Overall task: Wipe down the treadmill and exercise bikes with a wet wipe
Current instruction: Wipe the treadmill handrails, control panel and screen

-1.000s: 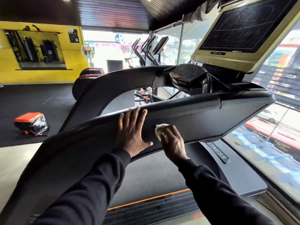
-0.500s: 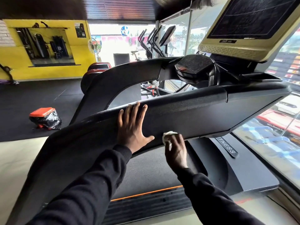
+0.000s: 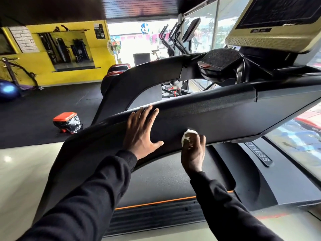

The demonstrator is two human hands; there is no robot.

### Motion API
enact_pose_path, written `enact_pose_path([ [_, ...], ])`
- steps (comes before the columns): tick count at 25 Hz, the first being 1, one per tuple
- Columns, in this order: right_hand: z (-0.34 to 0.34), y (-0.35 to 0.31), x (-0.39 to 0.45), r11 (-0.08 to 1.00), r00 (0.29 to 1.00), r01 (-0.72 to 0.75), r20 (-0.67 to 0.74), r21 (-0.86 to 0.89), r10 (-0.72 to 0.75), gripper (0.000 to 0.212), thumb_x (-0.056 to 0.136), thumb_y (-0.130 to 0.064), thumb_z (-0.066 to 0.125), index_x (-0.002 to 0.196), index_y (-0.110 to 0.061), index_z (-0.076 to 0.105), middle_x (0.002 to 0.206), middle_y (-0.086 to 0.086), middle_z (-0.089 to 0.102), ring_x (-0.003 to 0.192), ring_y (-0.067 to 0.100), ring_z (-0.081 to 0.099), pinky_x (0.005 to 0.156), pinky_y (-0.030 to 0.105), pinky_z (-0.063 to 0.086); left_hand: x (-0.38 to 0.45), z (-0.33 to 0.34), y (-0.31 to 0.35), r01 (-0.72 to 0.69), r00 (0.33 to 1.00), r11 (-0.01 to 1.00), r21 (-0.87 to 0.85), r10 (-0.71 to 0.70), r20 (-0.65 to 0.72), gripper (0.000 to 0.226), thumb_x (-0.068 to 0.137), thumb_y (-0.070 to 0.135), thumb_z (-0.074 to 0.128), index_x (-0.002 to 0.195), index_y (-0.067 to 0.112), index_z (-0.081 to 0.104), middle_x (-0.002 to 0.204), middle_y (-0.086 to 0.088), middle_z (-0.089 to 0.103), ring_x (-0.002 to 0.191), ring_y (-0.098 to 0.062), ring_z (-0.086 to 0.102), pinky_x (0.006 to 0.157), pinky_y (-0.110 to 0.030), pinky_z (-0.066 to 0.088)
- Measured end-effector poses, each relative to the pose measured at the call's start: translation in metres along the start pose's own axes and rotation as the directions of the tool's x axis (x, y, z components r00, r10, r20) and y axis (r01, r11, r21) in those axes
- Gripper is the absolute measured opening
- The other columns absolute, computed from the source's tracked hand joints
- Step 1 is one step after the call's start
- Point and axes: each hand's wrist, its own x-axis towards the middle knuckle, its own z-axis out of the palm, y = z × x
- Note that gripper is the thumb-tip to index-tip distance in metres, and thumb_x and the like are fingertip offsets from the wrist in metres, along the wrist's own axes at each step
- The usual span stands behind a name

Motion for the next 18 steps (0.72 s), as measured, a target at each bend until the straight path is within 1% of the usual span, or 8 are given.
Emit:
enact_pose_path([
  [3, 0.008, -0.01, -0.019, 0.962, 0.942, 0.272, 0.202, 0.007, -0.268, 0.027, 0.083, -0.004, 0.061, 0.1, -0.024, 0.067, 0.101, -0.014, 0.051, 0.084, 0.008, 0.055, 0.073, 0.023, 0.048, -0.003, -0.002, -0.01, -0.047, 0.999, 0.999, -0.015, 0.046, -0.02, 0.112, 0.061, 0.057, 0.078, 0.153, 0.022, 0.027, 0.16, -0.004, 0.024, 0.145, -0.028, 0.027, 0.118, -0.048, 0.017],
  [4, 0.009, -0.01, -0.021, 0.956, 0.935, 0.292, 0.206, 0.01, -0.288, 0.025, 0.083, -0.005, 0.061, 0.098, -0.024, 0.068, 0.099, -0.018, 0.05, 0.084, 0.006, 0.056, 0.074, 0.018, 0.047, -0.003, -0.002, -0.012, -0.067, 0.997, 0.997, -0.025, 0.066, -0.028, 0.11, 0.062, 0.056, 0.078, 0.153, 0.021, 0.028, 0.16, -0.004, 0.025, 0.144, -0.027, 0.028, 0.119, -0.047, 0.018],
  [7, 0.015, -0.023, -0.011, 1.0, 0.998, -0.029, -0.06, -0.002, 0.029, 0.023, 0.084, -0.014, 0.056, 0.105, -0.015, 0.065, 0.099, -0.005, 0.051, 0.086, 0.023, 0.056, 0.074, 0.021, 0.038, -0.004, -0.004, -0.024, -0.128, 0.991, 0.989, -0.076, 0.124, -0.06, 0.102, 0.066, 0.05, 0.078, 0.151, 0.017, 0.033, 0.157, -0.008, 0.031, 0.143, -0.027, 0.031, 0.118, -0.047, 0.021],
  [8, 0.022, -0.029, -0.014, 0.999, 0.996, -0.045, -0.075, -0.03, 0.042, 0.026, 0.084, -0.015, 0.055, 0.107, -0.012, 0.064, 0.1, 0.001, 0.052, 0.087, 0.025, 0.055, 0.074, 0.022, 0.036, -0.007, -0.004, -0.033, -0.139, 0.988, 0.986, -0.094, 0.133, -0.074, 0.099, 0.067, 0.048, 0.078, 0.15, 0.015, 0.035, 0.156, -0.008, 0.033, 0.142, -0.027, 0.033, 0.117, -0.048, 0.023],
  [11, 0.039, -0.043, -0.032, 0.977, 0.987, 0.156, 0.063, -0.145, -0.148, 0.024, 0.082, -0.011, 0.058, 0.105, -0.014, 0.064, 0.101, 0.005, 0.055, 0.087, 0.025, 0.057, 0.072, 0.025, 0.039, -0.016, -0.002, -0.062, -0.173, 0.982, 0.978, -0.117, 0.163, -0.094, 0.097, 0.068, 0.047, 0.077, 0.15, 0.015, 0.035, 0.155, -0.008, 0.035, 0.141, -0.028, 0.035, 0.116, -0.049, 0.027],
  [14, 0.042, -0.059, -0.015, 0.992, 0.963, -0.091, -0.26, -0.092, 0.064, 0.017, 0.083, -0.007, 0.056, 0.099, -0.002, 0.061, 0.098, 0.015, 0.056, 0.091, 0.033, 0.054, 0.079, 0.031, 0.037, -0.023, 0.0, -0.076, -0.203, 0.975, 0.972, -0.12, 0.189, -0.114, 0.099, 0.068, 0.048, 0.077, 0.15, 0.016, 0.033, 0.156, -0.007, 0.033, 0.141, -0.028, 0.034, 0.116, -0.049, 0.025],
  [15, 0.046, -0.067, -0.013, 0.989, 0.95, -0.13, -0.295, -0.073, 0.104, 0.017, 0.083, -0.006, 0.056, 0.099, -0.001, 0.061, 0.099, 0.016, 0.056, 0.092, 0.03, 0.053, 0.08, 0.032, 0.038, -0.024, 0.0, -0.078, -0.207, 0.974, 0.971, -0.124, 0.192, -0.118, 0.099, 0.067, 0.048, 0.077, 0.151, 0.016, 0.033, 0.157, -0.007, 0.033, 0.14, -0.029, 0.035, 0.116, -0.049, 0.024],
  [18, 0.053, -0.082, -0.026, 0.986, 0.988, 0.083, -0.115, -0.142, -0.1, 0.021, 0.084, -0.007, 0.06, 0.104, -0.006, 0.065, 0.101, 0.011, 0.057, 0.086, 0.017, 0.054, 0.077, 0.027, 0.043, -0.029, 0.002, -0.084, -0.22, 0.97, 0.969, -0.113, 0.206, -0.128, 0.101, 0.068, 0.052, 0.076, 0.152, 0.016, 0.034, 0.157, -0.007, 0.033, 0.14, -0.03, 0.034, 0.116, -0.048, 0.02],
])
